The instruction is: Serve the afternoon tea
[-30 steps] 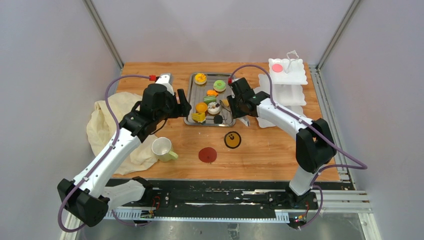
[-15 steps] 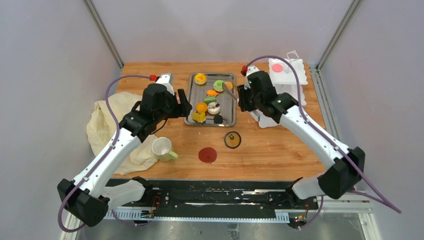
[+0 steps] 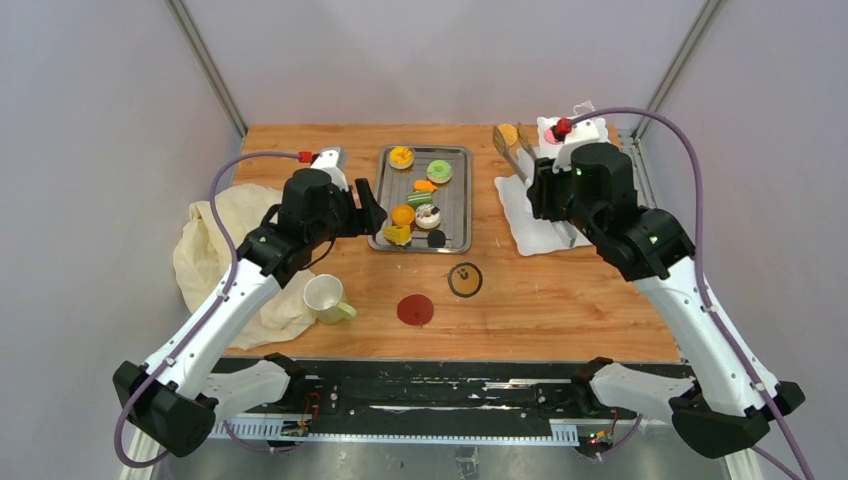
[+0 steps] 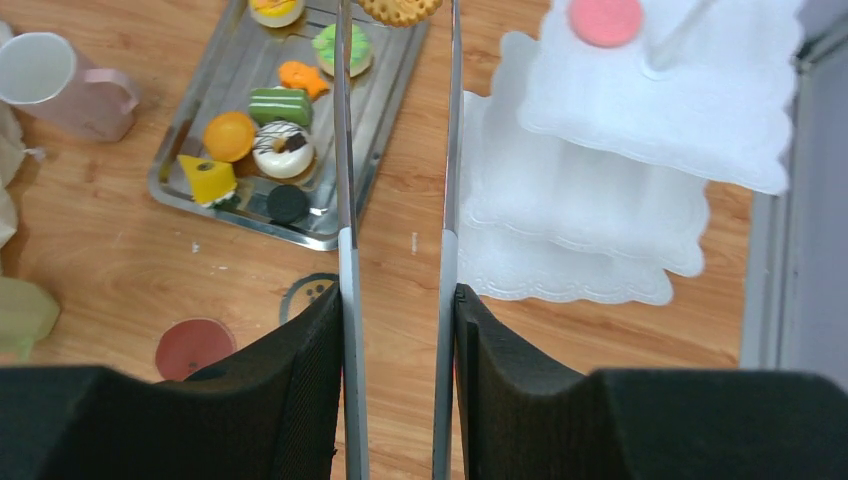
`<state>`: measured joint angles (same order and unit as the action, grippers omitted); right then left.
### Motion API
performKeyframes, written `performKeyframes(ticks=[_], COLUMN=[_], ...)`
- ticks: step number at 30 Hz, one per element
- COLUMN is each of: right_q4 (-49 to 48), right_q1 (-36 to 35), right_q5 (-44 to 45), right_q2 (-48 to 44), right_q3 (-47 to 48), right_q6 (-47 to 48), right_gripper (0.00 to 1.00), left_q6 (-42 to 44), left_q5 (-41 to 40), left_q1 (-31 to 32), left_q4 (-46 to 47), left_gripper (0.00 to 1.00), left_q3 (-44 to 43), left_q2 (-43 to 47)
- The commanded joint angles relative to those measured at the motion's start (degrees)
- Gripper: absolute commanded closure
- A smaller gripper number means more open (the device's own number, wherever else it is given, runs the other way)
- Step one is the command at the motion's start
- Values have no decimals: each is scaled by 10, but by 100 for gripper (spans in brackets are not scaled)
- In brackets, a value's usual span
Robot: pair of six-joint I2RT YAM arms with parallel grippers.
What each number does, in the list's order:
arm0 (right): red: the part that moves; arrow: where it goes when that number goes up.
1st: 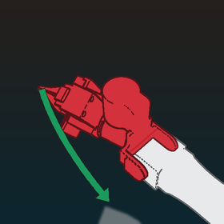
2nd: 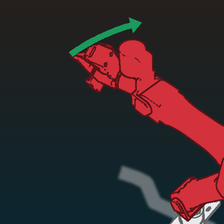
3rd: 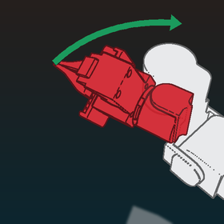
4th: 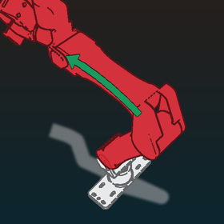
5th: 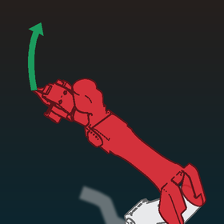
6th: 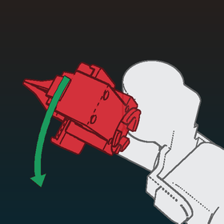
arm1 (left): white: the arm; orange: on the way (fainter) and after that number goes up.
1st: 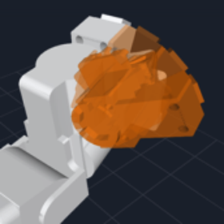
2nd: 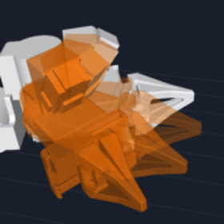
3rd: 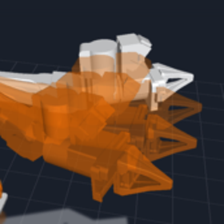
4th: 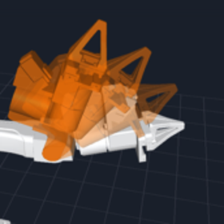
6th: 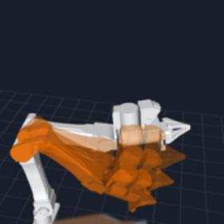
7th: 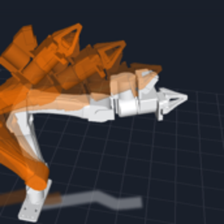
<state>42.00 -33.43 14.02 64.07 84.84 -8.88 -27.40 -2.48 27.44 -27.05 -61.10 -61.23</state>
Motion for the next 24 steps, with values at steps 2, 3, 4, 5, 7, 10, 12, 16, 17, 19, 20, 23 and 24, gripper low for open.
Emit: performKeyframes(ticks=[2, 3, 4, 5, 7, 10, 12, 16, 17, 19, 20, 23, 24], right_q4=[52, 53, 57, 59, 62, 67, 69, 71, 72, 73, 72, 66, 64], right_q1=[46, 55, 63, 71, 84, 100, 108, 121, 123, 128, 131, 138, 140], right_q5=[46, 44, 42, 41, 40, 37, 33, 29, 29, 27, 26, 25, 24], right_q2=[-26, -31, -35, -39, -45, -48, -48, -48, -49, -49, -48, -47, -46], right_q3=[5, 3, 2, 3, 2, 5, 3, -6, -8, -14, -18, -29, -31], right_q6=[15, 16, 16, 17, 18, 21, 23, 25, 25, 25, 24, 22, 22], right_gripper=[85, 85, 85, 85, 85, 85, 85, 84, 83, 81, 80, 79, 78], left_q6=[-5, -3, -4, -4, -4, -5, -6, -7, -7, -7, -7, -8, -9], left_q5=[12, 12, 12, 12, 12, 14, 15, 18, 18, 18, 19, 19, 19], left_q1=[-5, -5, -5, -5, -5, -5, -5, -5, -5, -5, -5, -5, -5], left_q4=[18, 17, 17, 16, 16, 18, 20, 23, 23, 24, 24, 23, 24], left_gripper=[28, 28, 28, 28, 28, 28, 28, 28, 28, 28, 28, 28, 28], left_q3=[4, 4, 4, 4, 5, 5, 5, 6, 6, 8, 8, 10, 11], left_q2=[17, 17, 18, 18, 18, 15, 13, 10, 10, 9, 10, 9, 9])
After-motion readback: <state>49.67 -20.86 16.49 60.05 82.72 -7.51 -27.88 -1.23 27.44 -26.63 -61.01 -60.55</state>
